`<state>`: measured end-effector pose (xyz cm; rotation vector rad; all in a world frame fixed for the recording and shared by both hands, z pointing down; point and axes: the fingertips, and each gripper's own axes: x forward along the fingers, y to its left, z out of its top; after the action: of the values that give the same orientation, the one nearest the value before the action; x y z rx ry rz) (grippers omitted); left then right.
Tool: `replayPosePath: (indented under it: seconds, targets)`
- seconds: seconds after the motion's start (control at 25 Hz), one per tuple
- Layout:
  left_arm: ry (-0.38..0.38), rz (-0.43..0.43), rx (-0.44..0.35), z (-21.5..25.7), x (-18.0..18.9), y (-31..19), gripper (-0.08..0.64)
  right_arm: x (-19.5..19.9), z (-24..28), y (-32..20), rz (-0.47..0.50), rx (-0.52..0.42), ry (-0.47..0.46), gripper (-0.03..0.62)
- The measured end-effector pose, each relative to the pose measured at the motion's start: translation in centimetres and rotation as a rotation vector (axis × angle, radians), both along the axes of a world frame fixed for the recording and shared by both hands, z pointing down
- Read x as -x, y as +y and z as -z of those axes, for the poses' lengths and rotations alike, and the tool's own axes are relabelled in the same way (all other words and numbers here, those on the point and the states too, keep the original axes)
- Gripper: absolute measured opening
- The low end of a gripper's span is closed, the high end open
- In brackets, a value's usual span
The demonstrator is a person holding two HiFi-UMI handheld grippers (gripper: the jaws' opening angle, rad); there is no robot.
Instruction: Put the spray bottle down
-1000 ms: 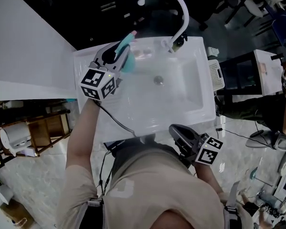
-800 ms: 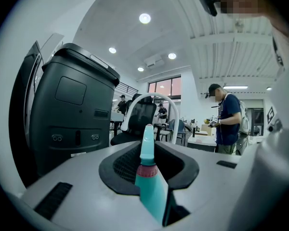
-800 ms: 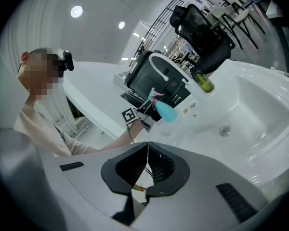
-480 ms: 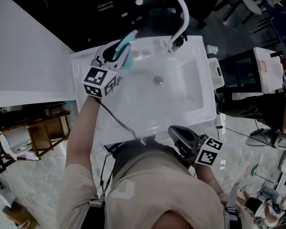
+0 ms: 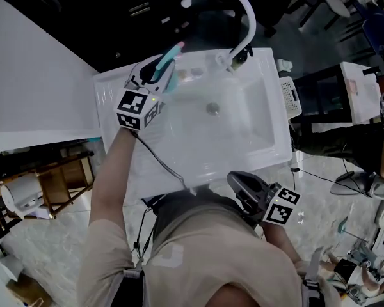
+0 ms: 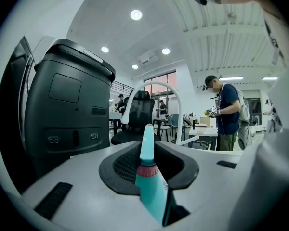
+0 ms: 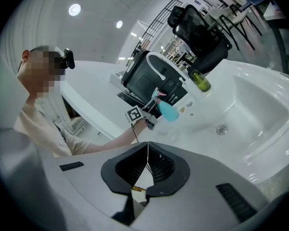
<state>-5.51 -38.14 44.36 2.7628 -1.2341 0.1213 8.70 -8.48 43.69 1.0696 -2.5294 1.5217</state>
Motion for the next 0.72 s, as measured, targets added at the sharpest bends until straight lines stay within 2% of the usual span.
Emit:
replayPosePath:
  seconds: [0.36, 0.56, 0.72]
  targets:
    - [0.016, 0.009, -0.021, -0.4, 0.3, -0.4, 0.089, 0.3, -0.2, 0.0, 0.003, 0.008, 0.029, 0.021]
    - [-0.046, -0.039, -0.081, -0.6, 0.0, 0.7, 0.091, 0.2, -0.4, -0.2, 0.005, 0.004, 0.034, 0.021]
    - [-0.068, -0.054, -0.085, -0.8, 0.5, 1.3, 0.091, 0.4, -0.4, -0.4, 0.021, -0.003, 0.036, 0.021]
